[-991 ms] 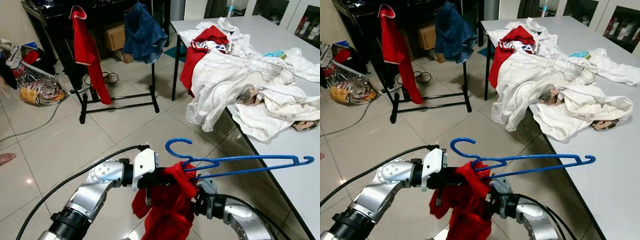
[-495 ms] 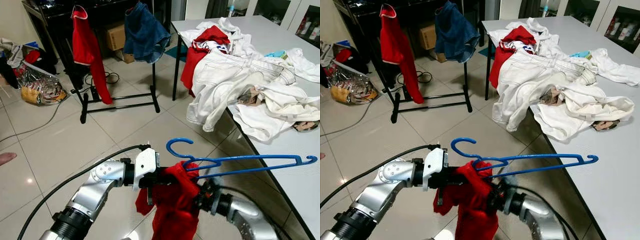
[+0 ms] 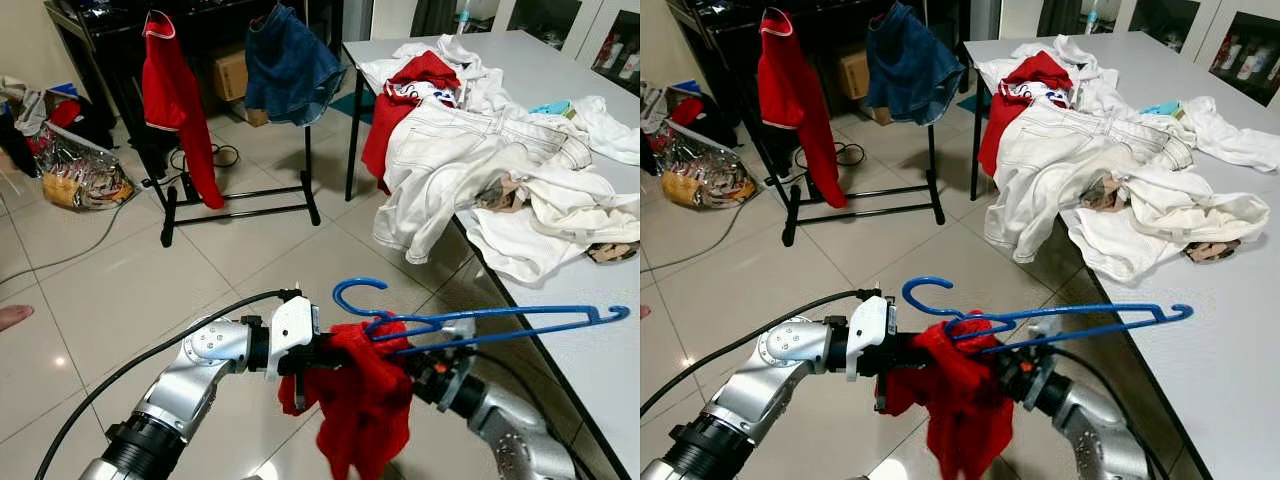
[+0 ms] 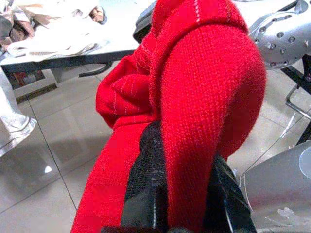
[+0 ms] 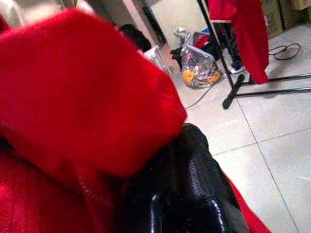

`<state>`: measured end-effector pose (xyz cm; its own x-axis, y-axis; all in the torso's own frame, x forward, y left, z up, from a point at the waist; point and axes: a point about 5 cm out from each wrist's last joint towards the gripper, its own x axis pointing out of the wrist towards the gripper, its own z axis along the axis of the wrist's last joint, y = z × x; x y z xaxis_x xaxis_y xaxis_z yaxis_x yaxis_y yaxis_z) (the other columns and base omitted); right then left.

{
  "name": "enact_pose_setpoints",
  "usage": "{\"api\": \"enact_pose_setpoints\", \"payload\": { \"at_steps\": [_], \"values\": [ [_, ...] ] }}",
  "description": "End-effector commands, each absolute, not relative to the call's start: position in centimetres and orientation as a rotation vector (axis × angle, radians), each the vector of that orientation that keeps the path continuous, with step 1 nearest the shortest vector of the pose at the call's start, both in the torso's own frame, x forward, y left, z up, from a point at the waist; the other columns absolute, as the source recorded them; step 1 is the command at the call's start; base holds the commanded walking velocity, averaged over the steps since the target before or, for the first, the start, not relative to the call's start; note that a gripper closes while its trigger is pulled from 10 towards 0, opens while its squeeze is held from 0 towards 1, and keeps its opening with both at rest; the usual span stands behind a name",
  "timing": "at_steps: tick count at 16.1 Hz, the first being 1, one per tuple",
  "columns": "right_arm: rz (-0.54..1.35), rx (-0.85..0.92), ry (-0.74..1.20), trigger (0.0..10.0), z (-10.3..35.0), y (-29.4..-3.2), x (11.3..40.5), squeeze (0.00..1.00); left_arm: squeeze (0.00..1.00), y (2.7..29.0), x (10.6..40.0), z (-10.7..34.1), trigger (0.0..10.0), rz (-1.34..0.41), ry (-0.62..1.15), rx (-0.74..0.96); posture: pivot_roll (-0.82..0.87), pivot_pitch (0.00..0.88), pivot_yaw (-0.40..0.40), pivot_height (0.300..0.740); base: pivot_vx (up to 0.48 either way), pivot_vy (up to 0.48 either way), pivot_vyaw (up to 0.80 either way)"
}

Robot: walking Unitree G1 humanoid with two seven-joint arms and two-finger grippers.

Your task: Hang hanger

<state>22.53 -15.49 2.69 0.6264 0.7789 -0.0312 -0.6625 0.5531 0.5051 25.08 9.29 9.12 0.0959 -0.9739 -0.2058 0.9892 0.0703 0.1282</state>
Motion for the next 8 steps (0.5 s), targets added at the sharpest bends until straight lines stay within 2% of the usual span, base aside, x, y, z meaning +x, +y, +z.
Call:
{"api": "enact_pose_setpoints", "payload": {
  "at_steps": [1, 8],
  "values": [
    [0.852, 0.495, 0.239, 0.0, 3.2, -15.7, 22.7, 0.11, 0.00, 9.4, 25.6, 9.7, 10.0, -1.471, 0.049, 0.292, -0.20, 0.000, 0.065, 0.740, 0.000, 0.000, 0.00],
    [0.676, 0.454, 0.200, 0.0, 3.0, -17.6, 23.6, 0.11, 0.00, 9.5, 26.9, 10.3, 10.0, -1.359, -0.018, 0.333, -0.19, 0.000, 0.065, 0.740, 0.000, 0.000, 0.00]
  ]
}}
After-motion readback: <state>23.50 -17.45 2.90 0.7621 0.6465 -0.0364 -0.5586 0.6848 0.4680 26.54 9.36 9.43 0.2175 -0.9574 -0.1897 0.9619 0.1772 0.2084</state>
